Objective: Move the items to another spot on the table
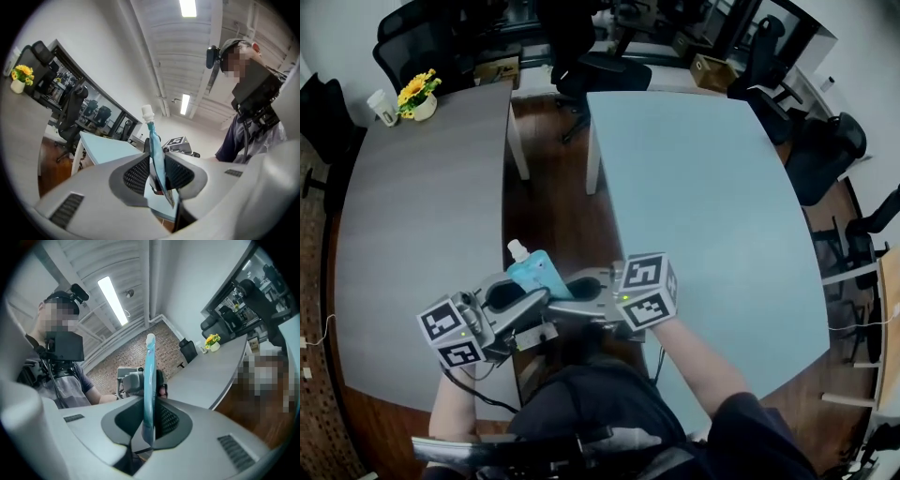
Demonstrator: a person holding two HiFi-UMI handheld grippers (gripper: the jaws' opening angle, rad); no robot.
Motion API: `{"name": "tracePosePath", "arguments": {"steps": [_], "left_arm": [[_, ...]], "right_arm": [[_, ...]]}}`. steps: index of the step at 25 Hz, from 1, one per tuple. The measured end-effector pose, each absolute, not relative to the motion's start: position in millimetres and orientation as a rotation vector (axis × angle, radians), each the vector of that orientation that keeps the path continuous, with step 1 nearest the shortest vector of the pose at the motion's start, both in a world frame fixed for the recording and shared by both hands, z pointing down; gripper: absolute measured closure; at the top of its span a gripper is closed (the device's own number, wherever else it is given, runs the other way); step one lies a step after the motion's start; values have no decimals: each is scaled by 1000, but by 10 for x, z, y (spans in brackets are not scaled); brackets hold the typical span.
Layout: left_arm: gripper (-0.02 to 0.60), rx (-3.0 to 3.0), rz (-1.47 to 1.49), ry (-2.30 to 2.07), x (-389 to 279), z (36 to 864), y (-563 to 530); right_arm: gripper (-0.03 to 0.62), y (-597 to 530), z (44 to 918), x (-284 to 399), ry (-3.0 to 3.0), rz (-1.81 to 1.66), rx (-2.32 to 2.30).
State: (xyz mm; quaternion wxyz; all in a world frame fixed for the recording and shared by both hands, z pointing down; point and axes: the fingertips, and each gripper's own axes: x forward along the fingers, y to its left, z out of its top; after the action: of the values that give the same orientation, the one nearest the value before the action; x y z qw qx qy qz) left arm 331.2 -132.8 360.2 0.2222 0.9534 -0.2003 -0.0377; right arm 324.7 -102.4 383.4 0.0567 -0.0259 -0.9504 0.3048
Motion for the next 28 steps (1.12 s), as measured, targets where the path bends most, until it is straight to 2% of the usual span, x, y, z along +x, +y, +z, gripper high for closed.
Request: {"name": "tracePosePath", "arguments": {"steps": [4,8,12,15,22,28], "left_arm": [[493,2650,9,-515,3636,3544,-1506],[494,2634,98,-535,3977,3580,-1704],[456,2613,196,-525,4169,3673,-1811],[453,2603,243,-453,4315,3763,-1853],[479,2648,272,-410,4487,3785,-2134],[492,2673,219,-403,4307,3778,-2508]], "right_arm": [[556,-1215,3782,3535,-2954,951,-123],[554,-1410,3803,3861,-3007,992,-129],[554,-1486,3848,4056,-3031,1046,-154],[556,-1528,3925,4189,-3032,1060,-120],[556,-1840,3977,4325,-2995,1047,30],[549,-2248,4001,4166,-2960,967,126]]}}
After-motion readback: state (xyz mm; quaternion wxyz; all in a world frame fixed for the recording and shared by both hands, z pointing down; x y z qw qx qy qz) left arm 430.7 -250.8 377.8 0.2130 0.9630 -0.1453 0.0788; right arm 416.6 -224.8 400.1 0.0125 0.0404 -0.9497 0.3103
